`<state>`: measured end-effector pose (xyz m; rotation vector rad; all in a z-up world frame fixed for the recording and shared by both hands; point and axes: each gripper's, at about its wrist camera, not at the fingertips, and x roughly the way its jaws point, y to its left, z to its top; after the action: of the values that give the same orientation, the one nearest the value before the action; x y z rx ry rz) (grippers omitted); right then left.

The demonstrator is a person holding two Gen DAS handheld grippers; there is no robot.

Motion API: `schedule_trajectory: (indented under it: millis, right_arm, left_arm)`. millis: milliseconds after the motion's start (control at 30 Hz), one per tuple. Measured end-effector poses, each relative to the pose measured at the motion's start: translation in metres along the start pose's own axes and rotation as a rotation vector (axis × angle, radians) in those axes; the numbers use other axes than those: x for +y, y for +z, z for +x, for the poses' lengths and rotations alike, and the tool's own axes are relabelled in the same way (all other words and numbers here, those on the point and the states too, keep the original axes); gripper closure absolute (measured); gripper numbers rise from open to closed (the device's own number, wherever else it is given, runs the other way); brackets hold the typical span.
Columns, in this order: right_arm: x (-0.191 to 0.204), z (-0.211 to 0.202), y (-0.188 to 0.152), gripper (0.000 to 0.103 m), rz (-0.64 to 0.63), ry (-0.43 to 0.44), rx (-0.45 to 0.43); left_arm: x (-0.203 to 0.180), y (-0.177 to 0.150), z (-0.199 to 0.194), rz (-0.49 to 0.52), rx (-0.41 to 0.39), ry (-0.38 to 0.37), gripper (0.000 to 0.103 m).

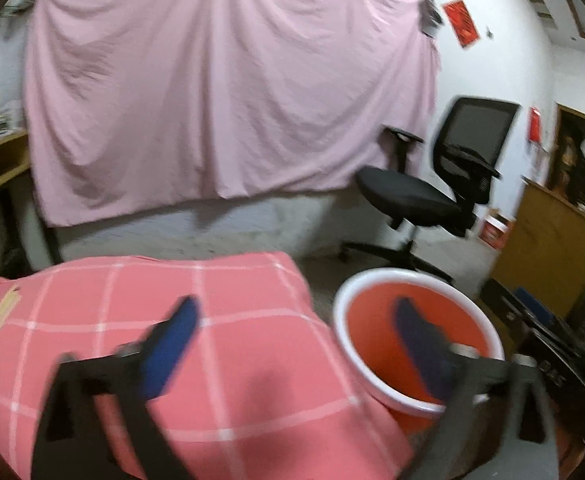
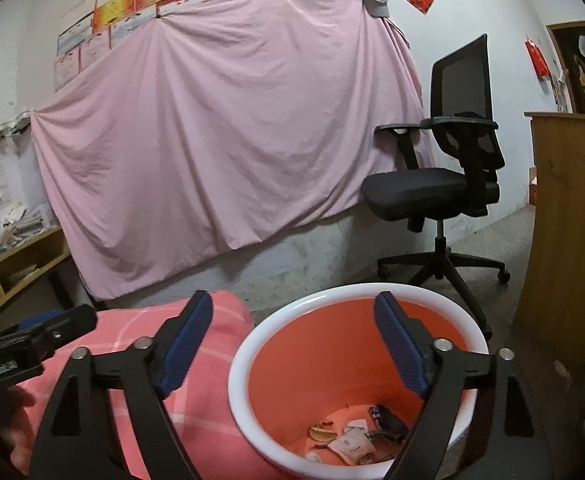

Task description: Collect trash

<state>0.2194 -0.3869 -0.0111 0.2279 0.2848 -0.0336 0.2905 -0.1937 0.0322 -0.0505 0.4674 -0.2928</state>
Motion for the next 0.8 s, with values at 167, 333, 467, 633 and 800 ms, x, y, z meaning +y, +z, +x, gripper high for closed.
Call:
schedule_trajectory:
  millis: [167,333,467,633,800]
  right_arm:
    - [0.012,-0.007,-0.001,0.0,-0.028,0.047,-0.046]
    - [0.026,-0.013,-0.001,0.0,-0.05,0.078,-0.072]
    - [0.037,-0.017,-0.002,0.0,-0.065,0.099,-0.086]
    - [0.054,-0.027,-0.005,0.0,-0.085,0.115,-0.105]
    - [0.068,-0.039,-0.008,0.0,-0.098,0.13,-0.124]
  left_arm:
    - [0.021,-0.006,-0.014,-0.034,-0.068,0.059,0.001]
    - [0.036,-0.013,-0.028,-0.03,-0.086,0.094,0.001]
    - [0.042,-0.017,-0.039,-0.018,-0.098,0.118,0.001]
    - [0.052,-0.021,-0.057,-0.022,-0.108,0.148,0.001]
    - [0.062,-0.027,-0.079,-0.041,-0.118,0.174,0.001]
